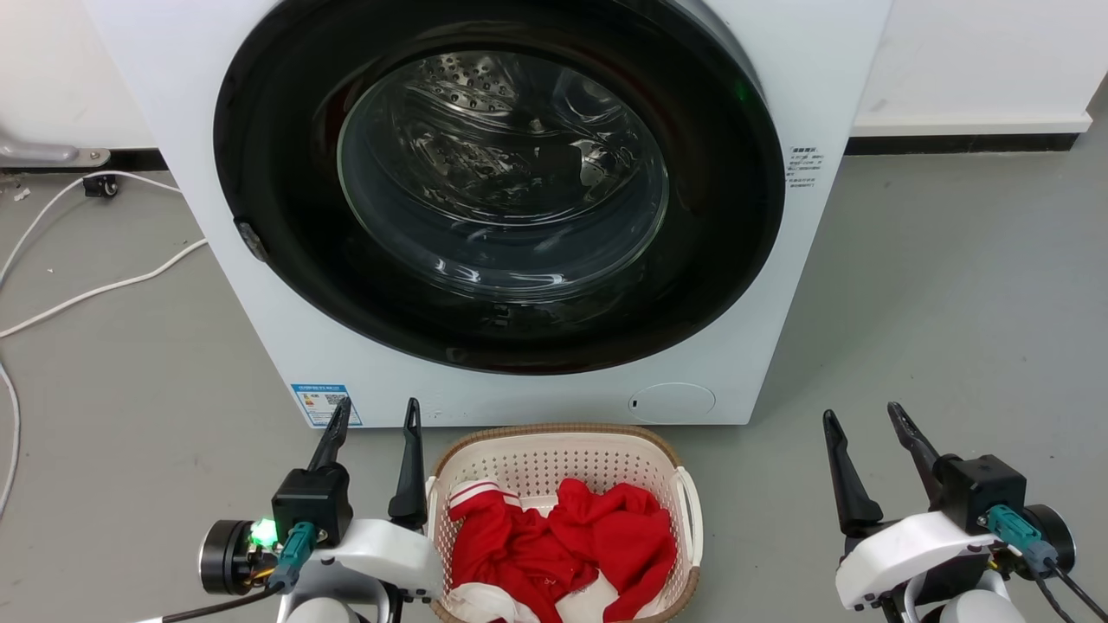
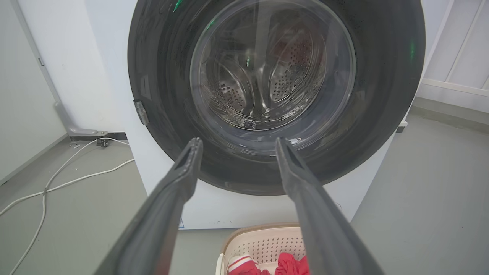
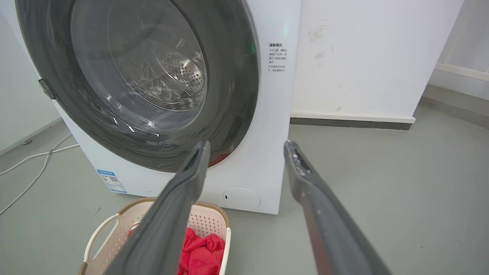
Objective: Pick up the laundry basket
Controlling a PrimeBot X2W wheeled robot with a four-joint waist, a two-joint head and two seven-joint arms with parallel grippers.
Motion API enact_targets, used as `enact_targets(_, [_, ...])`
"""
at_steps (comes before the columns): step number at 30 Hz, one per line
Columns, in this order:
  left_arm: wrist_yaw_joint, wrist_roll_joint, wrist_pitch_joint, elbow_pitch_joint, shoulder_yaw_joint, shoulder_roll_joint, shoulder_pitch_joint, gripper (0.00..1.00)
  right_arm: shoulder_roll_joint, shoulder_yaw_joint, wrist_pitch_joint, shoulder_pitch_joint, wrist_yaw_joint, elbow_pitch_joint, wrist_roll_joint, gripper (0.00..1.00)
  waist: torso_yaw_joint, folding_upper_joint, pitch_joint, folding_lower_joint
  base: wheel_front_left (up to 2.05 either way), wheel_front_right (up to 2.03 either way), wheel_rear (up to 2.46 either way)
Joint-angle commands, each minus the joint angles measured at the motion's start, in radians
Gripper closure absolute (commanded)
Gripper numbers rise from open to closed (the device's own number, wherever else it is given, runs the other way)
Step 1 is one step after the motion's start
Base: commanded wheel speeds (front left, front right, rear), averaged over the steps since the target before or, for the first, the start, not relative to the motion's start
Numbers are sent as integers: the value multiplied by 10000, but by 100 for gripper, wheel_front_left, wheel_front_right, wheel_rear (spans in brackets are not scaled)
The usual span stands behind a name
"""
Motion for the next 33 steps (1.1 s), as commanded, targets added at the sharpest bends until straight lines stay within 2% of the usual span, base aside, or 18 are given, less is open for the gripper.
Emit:
enact_targets(1, [-24,92,-85,-29,9,-22,100,0,42,8,-69,-125,-3,27,-103,0,5,-1,4,0,0,0,0])
enact_targets(16, [-155,-188,-69,87,94,-59,171,0,106,-80,-90,-107,-3,37,155,0,-5,-1,15,0,0,0,0])
enact_targets(24, [-74,-258,-69,140,-42,-61,70,0,117,-59,100,-163,-3,63,223,0,-25,-1,113,0,0,0,0])
enact_targets(33, [173,-202,-69,322,-127,-61,-512,0,-168,198,379,-555,-3,163,503,0,-79,-1,1100,0,0,0,0])
